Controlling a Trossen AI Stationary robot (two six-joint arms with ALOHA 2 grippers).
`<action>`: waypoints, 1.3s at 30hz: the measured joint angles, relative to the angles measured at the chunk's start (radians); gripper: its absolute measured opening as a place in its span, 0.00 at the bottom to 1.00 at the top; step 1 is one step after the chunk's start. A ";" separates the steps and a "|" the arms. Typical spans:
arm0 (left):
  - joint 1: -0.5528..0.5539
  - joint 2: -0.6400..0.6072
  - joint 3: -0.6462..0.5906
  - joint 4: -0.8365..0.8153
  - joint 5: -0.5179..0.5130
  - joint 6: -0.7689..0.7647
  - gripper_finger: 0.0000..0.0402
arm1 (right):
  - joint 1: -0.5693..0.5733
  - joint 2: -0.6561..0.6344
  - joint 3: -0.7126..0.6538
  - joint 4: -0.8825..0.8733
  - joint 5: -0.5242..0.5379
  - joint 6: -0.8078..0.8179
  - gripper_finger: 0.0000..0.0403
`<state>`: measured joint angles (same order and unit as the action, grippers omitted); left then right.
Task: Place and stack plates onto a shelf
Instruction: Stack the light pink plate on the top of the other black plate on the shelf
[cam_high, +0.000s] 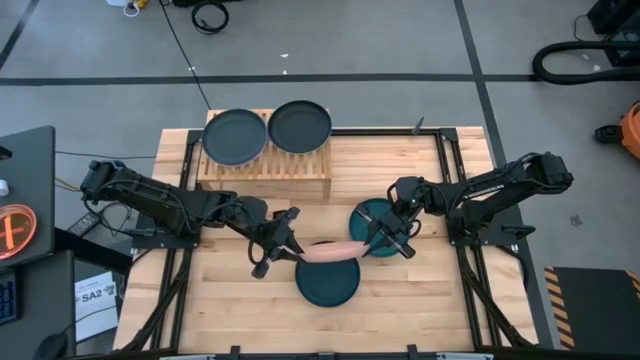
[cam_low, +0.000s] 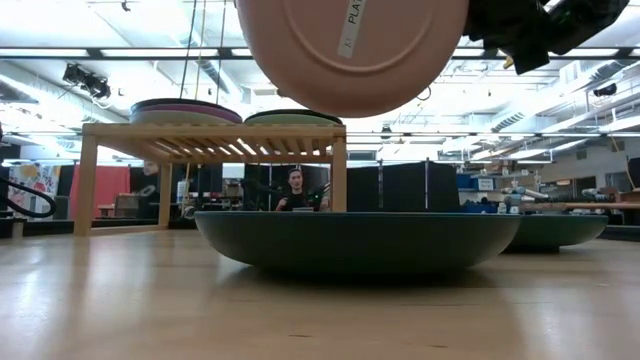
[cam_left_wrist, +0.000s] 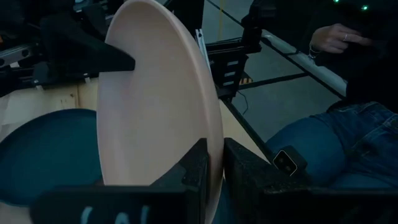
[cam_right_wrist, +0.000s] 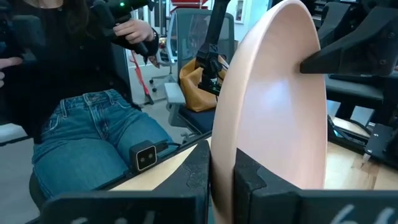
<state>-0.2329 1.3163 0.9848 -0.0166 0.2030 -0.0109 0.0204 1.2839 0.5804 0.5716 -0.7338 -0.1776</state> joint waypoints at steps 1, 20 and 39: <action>0.000 0.000 0.000 0.000 0.000 0.000 0.13 | 0.000 0.000 0.000 0.000 0.000 0.000 0.08; 0.001 0.000 0.000 0.007 -0.076 -0.005 0.39 | -0.027 -0.003 0.000 -0.023 0.009 0.134 0.08; -0.001 0.001 0.000 -0.027 -0.148 -0.002 0.46 | -0.039 -0.305 0.001 -0.509 0.146 0.253 0.08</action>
<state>-0.2340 1.3174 0.9844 -0.0437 0.0550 -0.0128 -0.0188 0.9787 0.5812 0.0623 -0.5878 0.0756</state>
